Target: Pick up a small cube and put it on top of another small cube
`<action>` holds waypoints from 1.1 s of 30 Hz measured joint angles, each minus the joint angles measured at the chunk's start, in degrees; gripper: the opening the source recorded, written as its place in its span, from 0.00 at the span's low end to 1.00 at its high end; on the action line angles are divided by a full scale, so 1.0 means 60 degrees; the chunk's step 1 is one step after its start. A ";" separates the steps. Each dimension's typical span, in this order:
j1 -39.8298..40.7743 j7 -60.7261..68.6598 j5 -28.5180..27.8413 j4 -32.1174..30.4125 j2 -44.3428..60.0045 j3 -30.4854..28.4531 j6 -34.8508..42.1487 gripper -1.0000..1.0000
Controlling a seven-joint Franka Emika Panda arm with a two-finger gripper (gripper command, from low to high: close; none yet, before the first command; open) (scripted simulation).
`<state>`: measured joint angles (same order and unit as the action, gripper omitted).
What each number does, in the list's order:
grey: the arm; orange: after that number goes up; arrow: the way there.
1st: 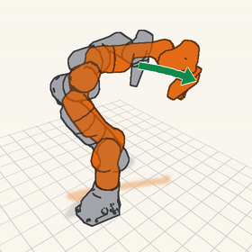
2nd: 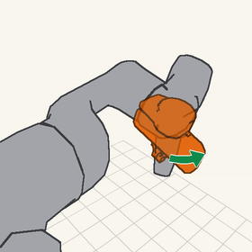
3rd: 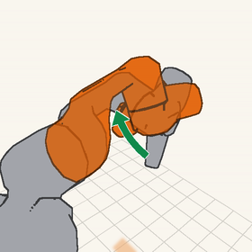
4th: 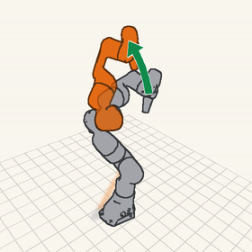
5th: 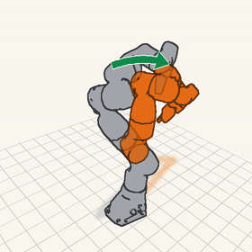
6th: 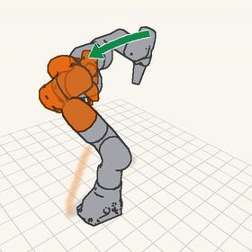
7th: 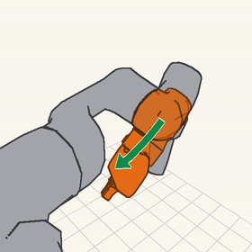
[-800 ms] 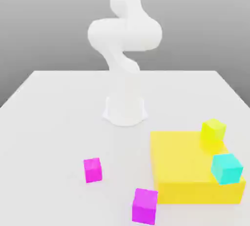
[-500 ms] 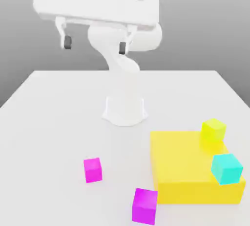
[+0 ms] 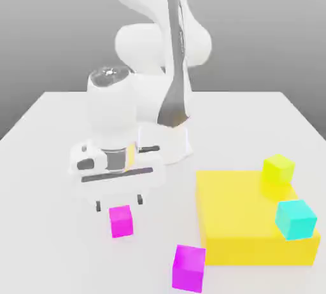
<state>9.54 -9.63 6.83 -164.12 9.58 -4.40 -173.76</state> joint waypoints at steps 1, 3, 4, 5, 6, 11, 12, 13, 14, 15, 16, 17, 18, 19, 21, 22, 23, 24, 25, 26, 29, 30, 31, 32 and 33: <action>0.0213 0.0069 0.0084 0.0061 0.0345 0.0229 -0.0280 0.50; 0.0541 0.0172 0.0174 0.0164 0.0933 0.0564 -0.0761 0.00; 0.0541 0.0172 0.0174 0.0164 0.0933 0.0564 -0.0761 0.00; 0.0541 0.0170 0.0172 0.0164 0.0933 0.0564 -0.0759 0.00; 0.0543 0.0165 0.0167 0.0164 0.0933 0.0565 -0.0756 0.00; 0.0496 0.0089 0.0087 0.0125 0.0717 0.0506 -0.0576 0.00; 0.0387 -0.0001 -0.0019 0.0072 0.0430 0.0375 -0.0343 0.00; 0.0286 -0.0120 -0.0171 0.0012 0.0113 0.0237 -0.0088 0.00; 0.0208 -0.0244 -0.0338 -0.0052 -0.0218 0.0116 0.0178 0.00; 0.0176 -0.0400 -0.0556 -0.0118 -0.0556 0.0026 0.0450 0.00; 0.0194 -0.0544 -0.0765 -0.0185 -0.0897 -0.0016 0.0725 0.00; 0.0302 -0.0653 -0.0931 -0.0253 -0.1238 0.0017 0.0998 0.00; 0.0282 -0.0739 -0.1042 -0.0201 -0.1486 0.0130 0.1297 0.00; 0.0215 -0.0818 -0.1099 0.0006 -0.1617 0.0253 0.1635 0.00; 0.0084 -0.0928 -0.1112 0.0553 -0.1747 0.0839 0.2309 0.00; -0.0361 -0.0974 -0.1099 0.0813 -0.1789 0.1148 0.2612 0.00; -0.0955 -0.1020 -0.1083 0.1129 -0.1822 0.1439 0.2959 0.00; -0.1556 -0.1071 -0.1068 0.1530 -0.1842 0.1709 0.3379 0.00; -0.2127 -0.1131 -0.1062 0.1906 -0.1862 0.1876 0.3771 0.00; -0.2542 -0.1178 -0.1046 0.2269 -0.1883 0.2042 0.4154 0.00; -0.3700 -0.1322 -0.0996 0.3322 -0.1943 0.2575 0.5270 0.00; -0.4107 -0.1371 -0.0980 0.3665 -0.1958 0.2760 0.5630 0.00; -0.4467 -0.1428 -0.0986 0.3953 -0.1932 0.2905 0.5895 0.00; -0.4764 -0.1504 -0.1057 0.4061 -0.1767 0.2908 0.5844 0.00; -0.4984 -0.1586 -0.1153 0.4078 -0.1533 0.2901 0.5631 0.00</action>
<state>-20.36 -19.14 -0.09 -139.65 0.38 13.00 -139.97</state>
